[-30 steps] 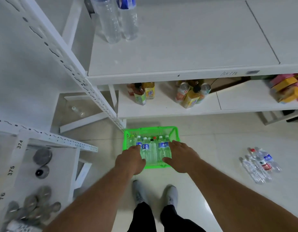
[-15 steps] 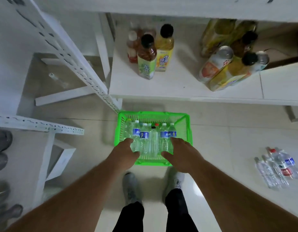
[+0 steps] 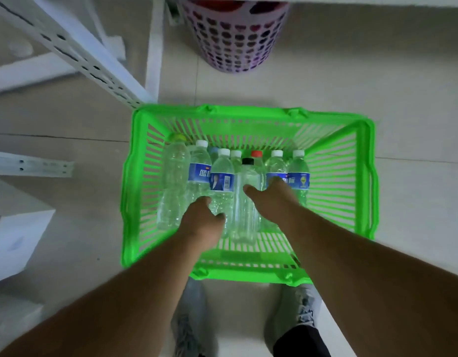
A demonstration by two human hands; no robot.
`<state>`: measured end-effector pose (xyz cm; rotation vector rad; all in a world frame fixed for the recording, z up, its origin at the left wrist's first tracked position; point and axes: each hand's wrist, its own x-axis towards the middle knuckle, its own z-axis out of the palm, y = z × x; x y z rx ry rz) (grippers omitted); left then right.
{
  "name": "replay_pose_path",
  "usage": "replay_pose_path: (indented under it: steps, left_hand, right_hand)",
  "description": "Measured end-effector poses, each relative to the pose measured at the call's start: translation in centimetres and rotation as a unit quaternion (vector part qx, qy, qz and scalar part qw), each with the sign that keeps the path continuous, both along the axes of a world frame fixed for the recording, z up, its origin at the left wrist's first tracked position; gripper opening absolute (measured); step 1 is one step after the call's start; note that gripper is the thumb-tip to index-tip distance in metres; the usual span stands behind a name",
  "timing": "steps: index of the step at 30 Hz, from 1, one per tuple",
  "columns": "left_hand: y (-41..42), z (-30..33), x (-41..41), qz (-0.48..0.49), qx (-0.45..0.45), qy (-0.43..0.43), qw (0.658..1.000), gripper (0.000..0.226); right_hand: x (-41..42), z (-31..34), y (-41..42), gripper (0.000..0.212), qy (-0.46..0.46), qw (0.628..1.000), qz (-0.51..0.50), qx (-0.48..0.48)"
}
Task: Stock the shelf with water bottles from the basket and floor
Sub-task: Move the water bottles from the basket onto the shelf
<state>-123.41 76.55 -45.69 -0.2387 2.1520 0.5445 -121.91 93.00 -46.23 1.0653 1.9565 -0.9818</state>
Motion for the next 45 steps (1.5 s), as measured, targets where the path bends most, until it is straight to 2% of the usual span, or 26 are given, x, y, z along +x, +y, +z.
replay_pose_path:
  steps: [3, 7, 13, 15, 18, 21, 23, 25, 27, 32, 35, 37, 40, 42, 45]
  left_hand:
    - [0.6, -2.9, 0.3, 0.03, -0.013, -0.01, 0.999, 0.064]
    - [0.8, -4.5, 1.0, 0.006, -0.041, 0.021, 0.999, 0.067]
    - [1.4, -4.0, 1.3, 0.021, -0.016, 0.045, 0.999, 0.063]
    - [1.9, -3.4, 1.9, 0.03, 0.005, 0.056, 0.998, 0.057]
    - [2.7, -3.2, 2.6, 0.045, 0.022, 0.076, 0.996, 0.048]
    - [3.4, -4.2, 2.2, 0.073, 0.022, 0.051, 0.996, 0.06]
    - [3.8, -5.0, 1.8, 0.087, 0.028, -0.004, 0.996, 0.075]
    - [4.2, -5.7, 1.4, 0.089, 0.028, -0.054, 0.994, 0.085]
    - [4.5, -6.3, 1.0, 0.09, 0.027, -0.077, 0.993, 0.09]
    - [4.4, -7.0, 0.7, 0.087, 0.028, -0.093, 0.992, 0.087]
    - [4.1, -6.4, 1.0, 0.081, 0.038, -0.085, 0.992, 0.062]
    - [3.5, -5.8, 1.3, 0.095, 0.052, -0.088, 0.99, 0.063]
    - [2.3, -3.4, 1.5, 0.125, 0.074, -0.083, 0.986, 0.048]
    - [1.6, -0.6, 1.4, 0.136, 0.092, -0.074, 0.984, 0.049]
    - [0.7, 5.3, 0.7, 0.135, 0.13, -0.052, 0.981, 0.068]
  right_hand:
    - [-0.6, -3.3, -0.3, 0.086, 0.011, 1.0, -0.018, -0.014]
    - [-0.2, -5.3, -0.3, 0.099, 0.012, 1.0, -0.006, -0.009]
    - [0.8, -5.5, 1.7, 0.093, 0.023, 0.998, -0.044, -0.036]
    - [1.0, -5.6, 2.3, 0.079, 0.028, 0.996, -0.066, -0.053]
    - [1.2, -5.5, 3.0, 0.033, 0.051, 0.99, -0.1, -0.081]
    - [1.3, -5.9, 3.6, 0.015, 0.048, 0.985, -0.149, -0.078]
    - [1.3, -6.1, 3.7, 0.025, 0.052, 0.985, -0.152, -0.065]
    - [1.3, -6.7, 4.0, 0.053, 0.055, 0.991, -0.114, -0.036]
    - [1.2, -7.3, 4.3, 0.067, 0.047, 0.993, -0.105, -0.025]
    - [1.7, -7.6, 5.0, 0.06, 0.068, 0.992, -0.105, -0.018]
    - [2.1, -7.1, 4.9, 0.056, 0.077, 0.993, -0.086, -0.014]
    - [2.3, -6.1, 4.9, 0.047, 0.091, 0.993, -0.077, -0.022]
    - [2.5, -3.3, 4.9, 0.038, 0.115, 0.992, -0.05, -0.024]
    - [2.4, -0.3, 4.8, 0.042, 0.134, 0.99, -0.042, -0.014]
    - [1.7, 5.6, 4.6, 0.052, 0.179, 0.982, -0.065, -0.01]
